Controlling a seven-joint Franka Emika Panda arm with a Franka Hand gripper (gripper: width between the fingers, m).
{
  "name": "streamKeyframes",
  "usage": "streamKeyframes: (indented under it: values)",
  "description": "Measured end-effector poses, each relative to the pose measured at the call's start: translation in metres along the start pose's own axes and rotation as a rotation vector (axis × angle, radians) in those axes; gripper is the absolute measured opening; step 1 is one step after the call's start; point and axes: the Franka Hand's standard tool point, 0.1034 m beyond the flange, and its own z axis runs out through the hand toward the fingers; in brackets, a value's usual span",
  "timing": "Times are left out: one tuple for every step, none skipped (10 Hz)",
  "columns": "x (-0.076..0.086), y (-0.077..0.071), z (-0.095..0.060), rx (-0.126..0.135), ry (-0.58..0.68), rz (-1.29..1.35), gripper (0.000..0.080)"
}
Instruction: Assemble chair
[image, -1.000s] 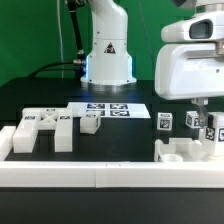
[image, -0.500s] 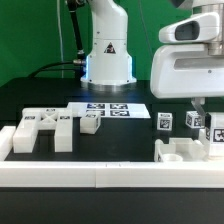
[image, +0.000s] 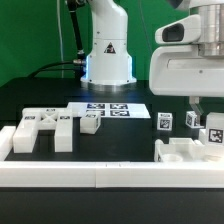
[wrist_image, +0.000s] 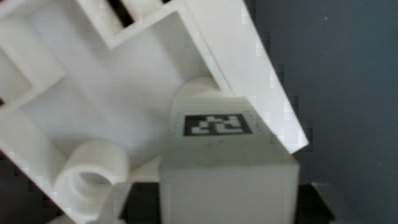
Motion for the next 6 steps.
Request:
streamKeyframes:
  values:
    - [0.0004,0.0005,0.0,0.003,-0.003,0.097,0.0291]
    - [0.0008,0.001,0.0,0.005,-0.005,0.177,0.0291]
    - [0.0006,0.0011,0.0001,0.005,-0.006,0.233,0.0291]
    - [0.0008,0.0015,0.0001,0.007,-0.009,0.32,0.0291]
    - [0.0012,0.0019,0.0001,0.007,-0.011,0.377,0.0291]
    - [0.0013,0.0021,0.0001,0.008,-0.012,0.4,0.0291]
